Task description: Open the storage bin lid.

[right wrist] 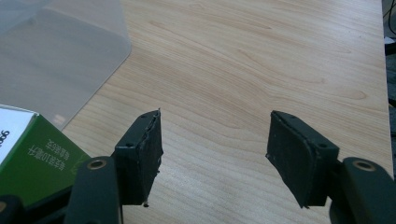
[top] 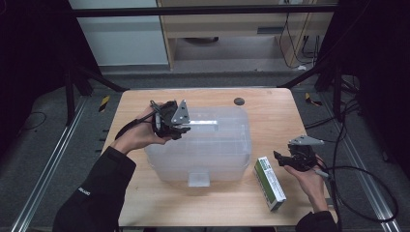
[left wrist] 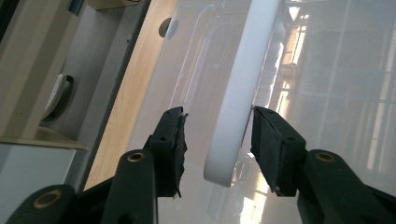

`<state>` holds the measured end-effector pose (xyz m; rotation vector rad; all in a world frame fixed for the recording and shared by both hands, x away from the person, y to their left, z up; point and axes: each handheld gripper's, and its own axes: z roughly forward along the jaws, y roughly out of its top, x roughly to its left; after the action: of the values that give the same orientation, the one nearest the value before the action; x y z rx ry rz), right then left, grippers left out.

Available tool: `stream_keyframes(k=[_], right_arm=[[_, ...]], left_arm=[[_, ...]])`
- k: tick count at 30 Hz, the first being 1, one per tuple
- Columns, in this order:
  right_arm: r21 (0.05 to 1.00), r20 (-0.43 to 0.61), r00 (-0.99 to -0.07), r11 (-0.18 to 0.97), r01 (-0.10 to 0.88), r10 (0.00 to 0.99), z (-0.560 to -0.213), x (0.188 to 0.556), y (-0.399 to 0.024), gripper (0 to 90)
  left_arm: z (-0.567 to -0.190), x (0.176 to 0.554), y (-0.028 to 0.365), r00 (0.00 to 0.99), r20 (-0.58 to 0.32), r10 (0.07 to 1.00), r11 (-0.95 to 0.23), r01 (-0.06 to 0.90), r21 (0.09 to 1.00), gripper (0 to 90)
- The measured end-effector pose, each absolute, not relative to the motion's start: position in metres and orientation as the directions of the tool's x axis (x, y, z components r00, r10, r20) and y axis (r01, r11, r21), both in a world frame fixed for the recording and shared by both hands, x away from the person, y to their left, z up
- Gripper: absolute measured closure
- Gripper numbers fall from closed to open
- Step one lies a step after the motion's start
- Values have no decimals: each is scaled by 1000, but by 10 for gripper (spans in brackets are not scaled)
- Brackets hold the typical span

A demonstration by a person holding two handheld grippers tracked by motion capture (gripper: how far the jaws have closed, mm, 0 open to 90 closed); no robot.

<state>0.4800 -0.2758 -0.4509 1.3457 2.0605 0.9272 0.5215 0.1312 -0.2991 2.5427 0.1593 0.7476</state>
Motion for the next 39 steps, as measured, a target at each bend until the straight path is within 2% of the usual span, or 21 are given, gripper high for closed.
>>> stream_keyframes(k=[11,15,24,36,39], right_arm=[[763,-46,-389,284,580,920,-451,480,-276,381],[762,-48,-394,288,580,918,-452,480,-275,386],[758,-45,-396,290,585,917,-452,480,-275,412],[748,-46,-413,305,589,909,-453,480,-273,495],[749,-33,-425,304,589,904,-452,479,-273,539]], left_arm=[[-300,522,127,838,502,214,-901,-29,433,687],[-300,521,125,836,509,204,-909,-32,416,707],[-299,518,120,822,543,172,-929,-47,366,720],[-296,517,119,818,556,150,-937,-62,343,725],[-296,517,118,814,564,137,-941,-71,332,726]])
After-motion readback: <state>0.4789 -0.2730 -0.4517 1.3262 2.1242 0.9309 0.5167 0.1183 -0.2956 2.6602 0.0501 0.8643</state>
